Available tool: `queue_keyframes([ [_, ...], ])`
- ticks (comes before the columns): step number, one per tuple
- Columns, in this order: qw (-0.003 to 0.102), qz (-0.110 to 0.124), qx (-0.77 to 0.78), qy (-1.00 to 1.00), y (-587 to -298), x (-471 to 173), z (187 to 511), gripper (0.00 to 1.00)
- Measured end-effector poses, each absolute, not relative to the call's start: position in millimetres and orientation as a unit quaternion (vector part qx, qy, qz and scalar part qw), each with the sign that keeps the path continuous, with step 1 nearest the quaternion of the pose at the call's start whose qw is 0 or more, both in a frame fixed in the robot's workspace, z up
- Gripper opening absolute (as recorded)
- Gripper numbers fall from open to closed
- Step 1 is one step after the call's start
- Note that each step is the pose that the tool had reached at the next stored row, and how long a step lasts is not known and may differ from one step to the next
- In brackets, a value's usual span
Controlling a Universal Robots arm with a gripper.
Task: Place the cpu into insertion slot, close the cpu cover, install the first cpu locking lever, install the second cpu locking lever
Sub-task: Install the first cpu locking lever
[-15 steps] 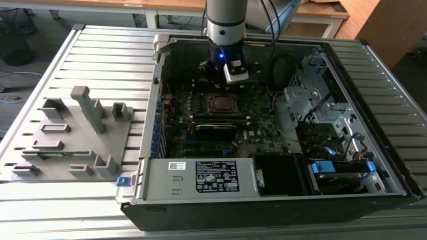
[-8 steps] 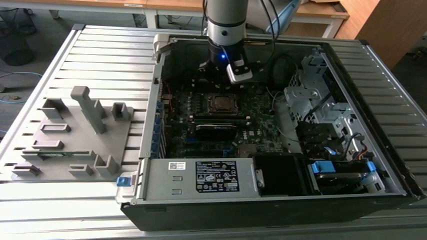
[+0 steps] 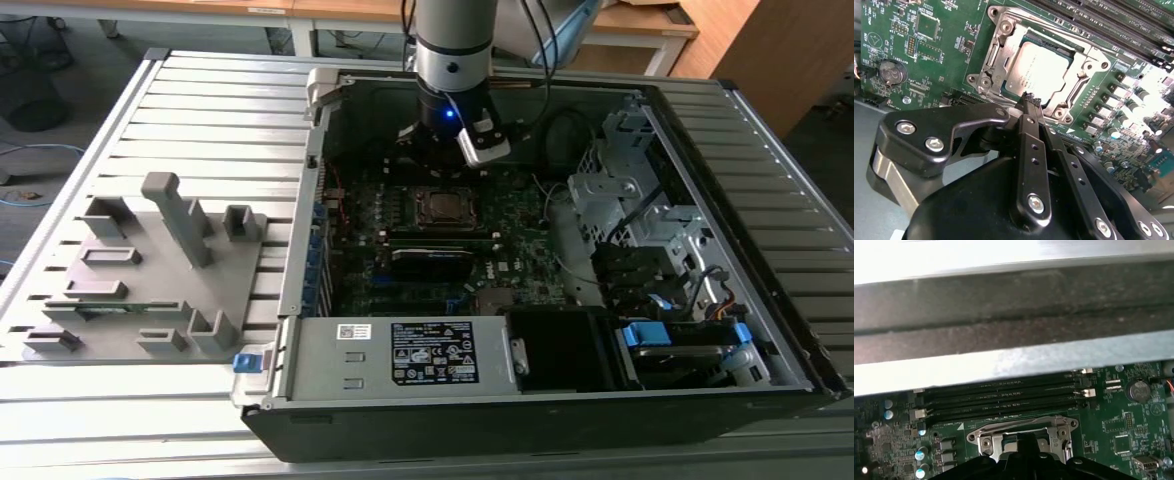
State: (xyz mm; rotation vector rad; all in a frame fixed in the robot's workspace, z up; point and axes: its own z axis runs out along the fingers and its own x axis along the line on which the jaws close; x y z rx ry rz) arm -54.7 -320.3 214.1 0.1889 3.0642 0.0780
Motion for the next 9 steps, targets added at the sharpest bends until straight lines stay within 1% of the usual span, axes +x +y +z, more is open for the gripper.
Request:
queue_keyframes([
  [9,0.035,0.025,0.061,0.997,-320.3,-54.7,216.4,0.11],
])
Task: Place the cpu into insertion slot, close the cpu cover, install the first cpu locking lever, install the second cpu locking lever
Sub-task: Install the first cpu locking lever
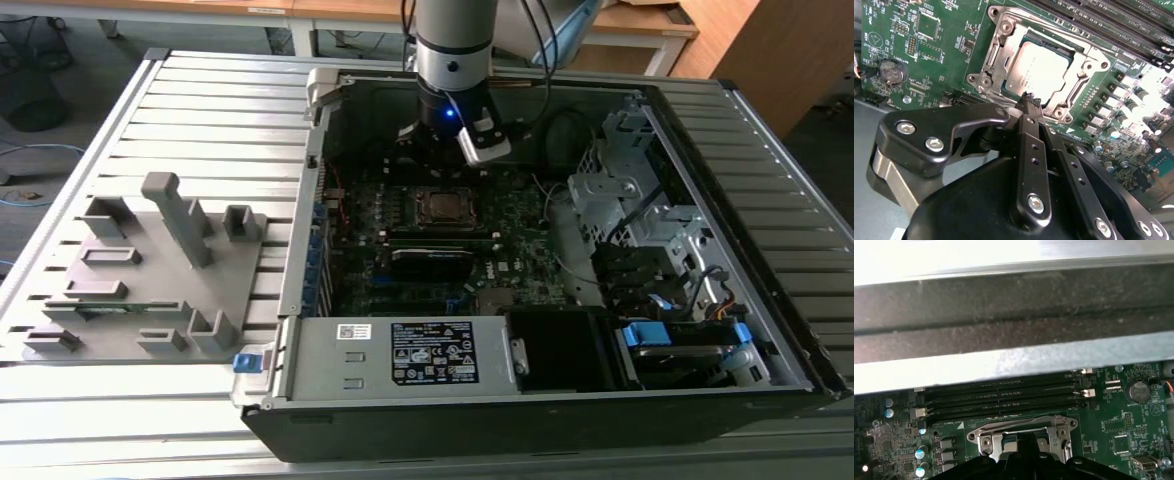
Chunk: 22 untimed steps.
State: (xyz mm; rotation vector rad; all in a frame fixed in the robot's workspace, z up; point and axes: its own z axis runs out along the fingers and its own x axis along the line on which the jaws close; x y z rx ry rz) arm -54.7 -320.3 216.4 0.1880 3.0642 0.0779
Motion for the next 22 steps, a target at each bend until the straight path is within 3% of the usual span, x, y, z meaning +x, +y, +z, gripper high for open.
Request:
queue_keyframes([
  [11,0.035,0.025,0.061,0.997,-323,-54,222,0.11],
  [22,0.035,0.024,0.061,0.997,-344,-54,222,0.11],
])
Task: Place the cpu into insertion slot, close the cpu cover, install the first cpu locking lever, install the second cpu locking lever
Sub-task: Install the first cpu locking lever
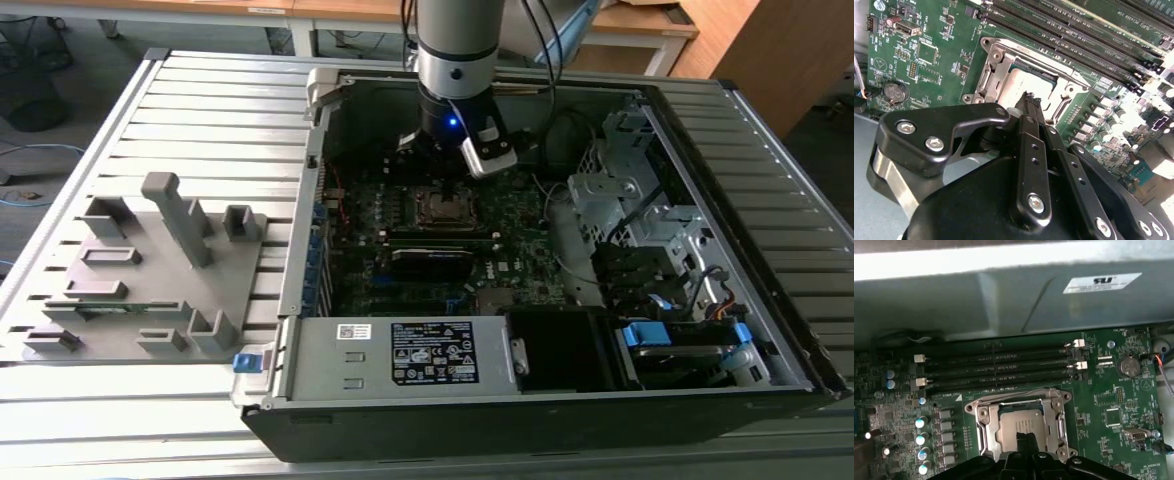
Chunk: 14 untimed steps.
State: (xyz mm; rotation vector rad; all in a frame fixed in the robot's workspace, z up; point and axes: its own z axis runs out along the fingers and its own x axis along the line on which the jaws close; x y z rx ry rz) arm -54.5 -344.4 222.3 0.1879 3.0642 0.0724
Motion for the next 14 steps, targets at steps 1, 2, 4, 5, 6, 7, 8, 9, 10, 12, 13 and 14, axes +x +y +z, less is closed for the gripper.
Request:
queue_keyframes([
  [1,0.035,0.023,0.061,0.997,-344.4,-54.4,222.3,0.11],
  [2,0.035,0.023,0.061,0.997,-344.4,-54.3,222.3,0.11],
  [4,0.035,0.022,0.061,0.997,-344.5,-53.3,222.3,0.11],
  [5,0.034,0.021,0.061,0.997,-344.4,-52.5,222.3,0.11],
  [6,0.034,0.020,0.061,0.997,-344.5,-51.8,222.4,0.11],
  [7,0.034,0.020,0.061,0.997,-344.5,-51.5,222.4,0.11],
  [8,0.033,0.020,0.061,0.997,-344.5,-51.6,222.4,0.11],
  [9,0.033,0.020,0.061,0.997,-344.5,-51.5,222.4,0.11],
  [10,0.033,0.020,0.061,0.997,-344.5,-51.5,222.4,0.11],
  [12,0.033,0.020,0.061,0.997,-344.5,-51.5,222.5,0.11],
  [13,0.033,0.020,0.061,0.997,-344.5,-51.5,223.0,0.11],
  [14,0.033,0.020,0.061,0.997,-344.4,-51.4,223.2,0.11],
])
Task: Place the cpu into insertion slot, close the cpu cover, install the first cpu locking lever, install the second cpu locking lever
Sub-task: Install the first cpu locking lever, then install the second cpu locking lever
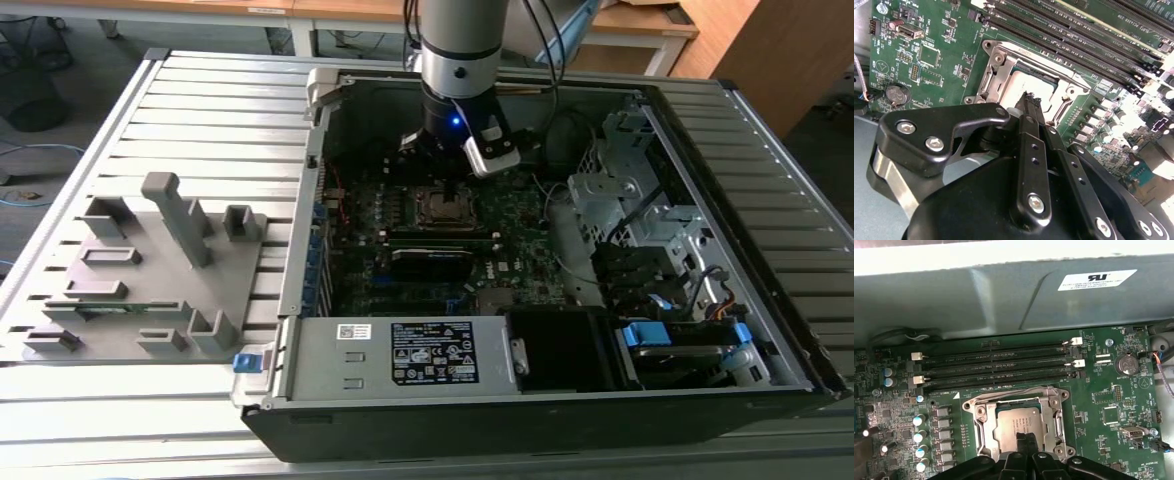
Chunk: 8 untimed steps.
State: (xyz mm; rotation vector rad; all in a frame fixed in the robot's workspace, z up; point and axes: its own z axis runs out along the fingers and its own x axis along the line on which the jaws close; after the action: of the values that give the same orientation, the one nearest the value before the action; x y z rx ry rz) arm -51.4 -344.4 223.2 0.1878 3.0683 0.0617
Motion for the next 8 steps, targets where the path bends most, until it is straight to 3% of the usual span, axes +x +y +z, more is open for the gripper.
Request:
queue_keyframes([
  [8,0.033,0.020,0.061,0.997,-344.5,-51.5,224.8,0.11],
])
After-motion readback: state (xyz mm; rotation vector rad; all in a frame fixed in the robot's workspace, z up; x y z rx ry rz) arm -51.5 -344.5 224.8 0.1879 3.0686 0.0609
